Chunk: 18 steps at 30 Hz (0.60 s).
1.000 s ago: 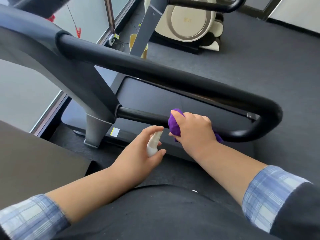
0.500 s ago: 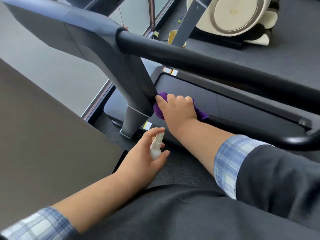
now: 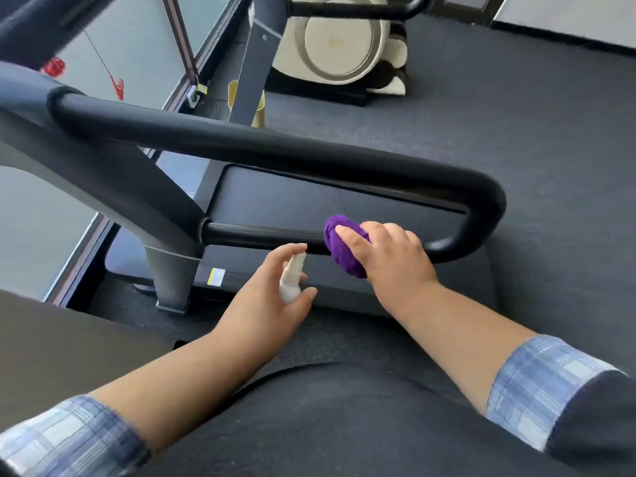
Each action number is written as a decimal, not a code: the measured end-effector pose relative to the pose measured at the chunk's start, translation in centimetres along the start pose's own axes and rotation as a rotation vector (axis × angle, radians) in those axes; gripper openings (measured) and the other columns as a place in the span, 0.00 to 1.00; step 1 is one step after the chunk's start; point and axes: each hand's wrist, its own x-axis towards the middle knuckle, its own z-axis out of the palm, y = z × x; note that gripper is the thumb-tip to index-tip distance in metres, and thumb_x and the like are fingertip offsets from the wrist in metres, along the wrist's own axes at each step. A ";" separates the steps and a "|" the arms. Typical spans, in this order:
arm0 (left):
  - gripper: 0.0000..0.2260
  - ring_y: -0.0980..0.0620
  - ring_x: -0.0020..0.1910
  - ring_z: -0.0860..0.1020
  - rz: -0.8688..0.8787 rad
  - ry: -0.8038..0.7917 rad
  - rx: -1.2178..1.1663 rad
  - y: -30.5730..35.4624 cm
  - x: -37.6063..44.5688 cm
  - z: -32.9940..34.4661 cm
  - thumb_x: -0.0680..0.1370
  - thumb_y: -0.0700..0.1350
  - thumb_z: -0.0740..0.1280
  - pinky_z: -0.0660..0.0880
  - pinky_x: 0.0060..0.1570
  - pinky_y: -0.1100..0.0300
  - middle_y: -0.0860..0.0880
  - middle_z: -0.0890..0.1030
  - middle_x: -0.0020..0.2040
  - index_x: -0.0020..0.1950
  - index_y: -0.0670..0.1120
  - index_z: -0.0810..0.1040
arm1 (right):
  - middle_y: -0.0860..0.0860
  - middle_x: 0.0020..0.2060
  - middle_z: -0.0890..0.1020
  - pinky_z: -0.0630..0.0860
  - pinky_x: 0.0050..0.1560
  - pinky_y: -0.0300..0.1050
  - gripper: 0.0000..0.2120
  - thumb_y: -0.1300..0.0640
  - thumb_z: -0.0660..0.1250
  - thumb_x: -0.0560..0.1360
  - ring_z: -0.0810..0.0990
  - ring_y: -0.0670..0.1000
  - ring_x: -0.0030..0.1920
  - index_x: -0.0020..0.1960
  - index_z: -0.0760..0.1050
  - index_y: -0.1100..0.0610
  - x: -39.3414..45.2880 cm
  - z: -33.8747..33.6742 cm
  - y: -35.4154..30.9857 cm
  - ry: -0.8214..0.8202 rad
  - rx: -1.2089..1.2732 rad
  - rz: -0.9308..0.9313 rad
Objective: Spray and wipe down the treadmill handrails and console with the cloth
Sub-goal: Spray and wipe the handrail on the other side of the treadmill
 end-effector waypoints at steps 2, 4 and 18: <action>0.25 0.63 0.42 0.79 0.010 -0.015 0.006 0.4 0.7 0.5 0.69 0.63 0.65 0.72 0.29 0.70 0.70 0.76 0.52 0.64 0.76 0.61 | 0.54 0.61 0.75 0.74 0.56 0.56 0.41 0.60 0.73 0.71 0.74 0.58 0.55 0.77 0.55 0.44 -1.7 0.2 1.9 0.025 0.004 0.064; 0.25 0.63 0.43 0.79 0.016 -0.019 0.011 0.6 1.2 0.9 0.69 0.63 0.65 0.72 0.28 0.73 0.70 0.76 0.51 0.64 0.76 0.61 | 0.55 0.60 0.76 0.73 0.58 0.58 0.39 0.61 0.74 0.70 0.75 0.60 0.56 0.76 0.63 0.46 -2.8 0.4 2.6 0.054 0.022 0.111; 0.25 0.62 0.35 0.78 -0.230 0.188 0.245 -3.2 3.1 -4.1 0.76 0.51 0.69 0.72 0.31 0.62 0.62 0.79 0.42 0.63 0.72 0.60 | 0.51 0.55 0.77 0.75 0.50 0.54 0.32 0.53 0.74 0.68 0.74 0.59 0.53 0.71 0.70 0.44 -0.4 -1.0 -6.0 -0.031 0.324 -0.004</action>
